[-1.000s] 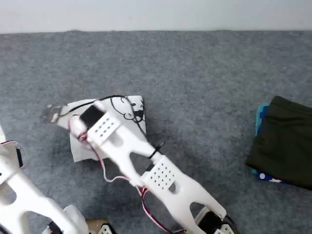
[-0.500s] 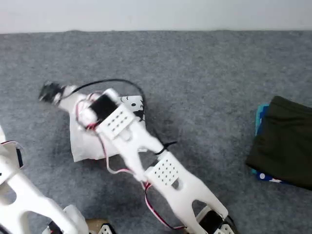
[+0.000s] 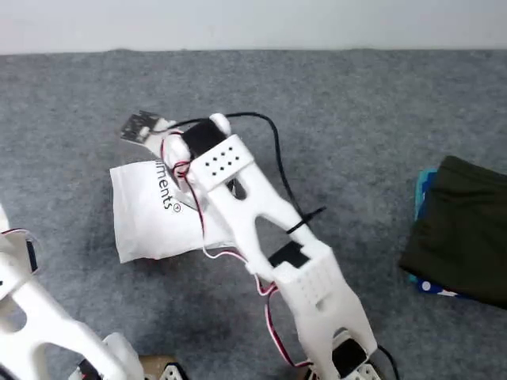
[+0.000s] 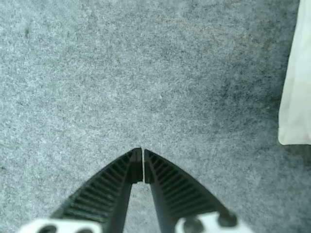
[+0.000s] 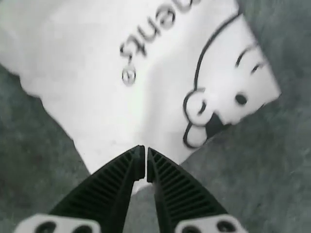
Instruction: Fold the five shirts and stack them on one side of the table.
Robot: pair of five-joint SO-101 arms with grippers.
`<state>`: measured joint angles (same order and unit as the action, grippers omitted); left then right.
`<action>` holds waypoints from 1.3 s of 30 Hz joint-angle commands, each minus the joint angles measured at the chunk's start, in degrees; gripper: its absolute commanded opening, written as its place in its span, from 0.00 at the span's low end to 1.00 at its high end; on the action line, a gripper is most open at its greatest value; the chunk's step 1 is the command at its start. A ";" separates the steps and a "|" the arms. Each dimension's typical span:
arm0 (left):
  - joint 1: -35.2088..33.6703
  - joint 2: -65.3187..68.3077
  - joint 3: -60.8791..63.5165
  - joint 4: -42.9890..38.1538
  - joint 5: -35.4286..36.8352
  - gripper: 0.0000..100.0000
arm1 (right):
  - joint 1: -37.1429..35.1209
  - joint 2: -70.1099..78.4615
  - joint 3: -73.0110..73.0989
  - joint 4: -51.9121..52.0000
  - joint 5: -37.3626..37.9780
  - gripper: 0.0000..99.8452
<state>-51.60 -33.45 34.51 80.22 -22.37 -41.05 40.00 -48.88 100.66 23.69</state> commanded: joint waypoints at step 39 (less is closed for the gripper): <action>0.00 -1.76 -0.75 -1.41 0.09 0.01 | 12.53 21.23 -12.31 -22.11 -0.09 0.01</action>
<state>-51.60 -33.45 34.51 79.96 -22.37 -31.30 61.01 -58.55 78.77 23.69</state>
